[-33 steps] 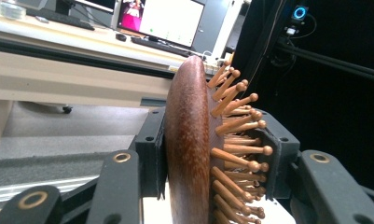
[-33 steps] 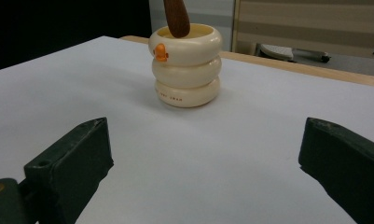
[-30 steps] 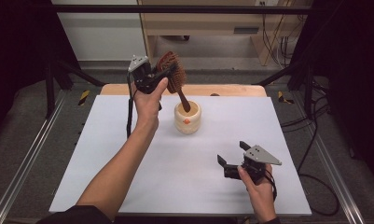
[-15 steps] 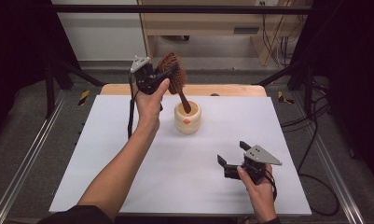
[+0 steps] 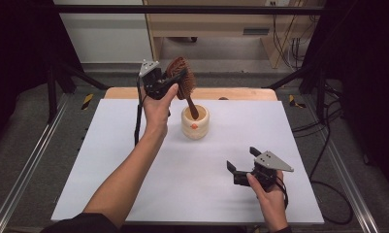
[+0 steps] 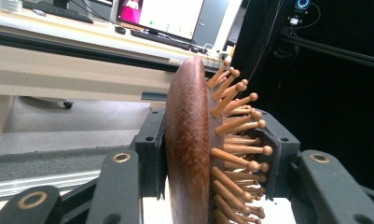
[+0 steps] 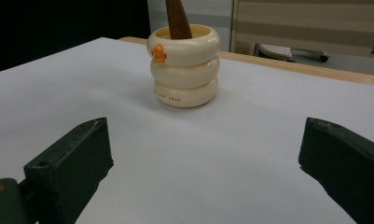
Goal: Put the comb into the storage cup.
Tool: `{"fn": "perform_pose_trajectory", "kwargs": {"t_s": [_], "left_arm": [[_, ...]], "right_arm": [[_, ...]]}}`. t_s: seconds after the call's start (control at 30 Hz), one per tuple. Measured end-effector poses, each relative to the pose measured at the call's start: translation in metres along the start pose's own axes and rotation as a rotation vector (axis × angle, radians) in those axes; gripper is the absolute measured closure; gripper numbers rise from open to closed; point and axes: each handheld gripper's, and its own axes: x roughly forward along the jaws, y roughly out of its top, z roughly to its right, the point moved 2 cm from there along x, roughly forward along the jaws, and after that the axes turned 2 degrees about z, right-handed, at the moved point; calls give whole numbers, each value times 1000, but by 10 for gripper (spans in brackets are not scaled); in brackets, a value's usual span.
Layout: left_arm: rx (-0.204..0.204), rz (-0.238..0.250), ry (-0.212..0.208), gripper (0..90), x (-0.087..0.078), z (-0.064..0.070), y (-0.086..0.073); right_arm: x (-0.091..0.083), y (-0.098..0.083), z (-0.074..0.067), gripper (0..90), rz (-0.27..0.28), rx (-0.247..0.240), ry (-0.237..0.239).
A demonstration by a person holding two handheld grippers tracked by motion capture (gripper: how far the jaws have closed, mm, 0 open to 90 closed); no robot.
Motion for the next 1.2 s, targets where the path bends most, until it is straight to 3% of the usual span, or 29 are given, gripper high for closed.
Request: {"fn": "perform_pose_trajectory", "kwargs": {"t_s": [1.2], "left_arm": [[4,-37,1,515,9,0,-20]], "right_arm": [[0,0,0,30,5,-5,7]]}}
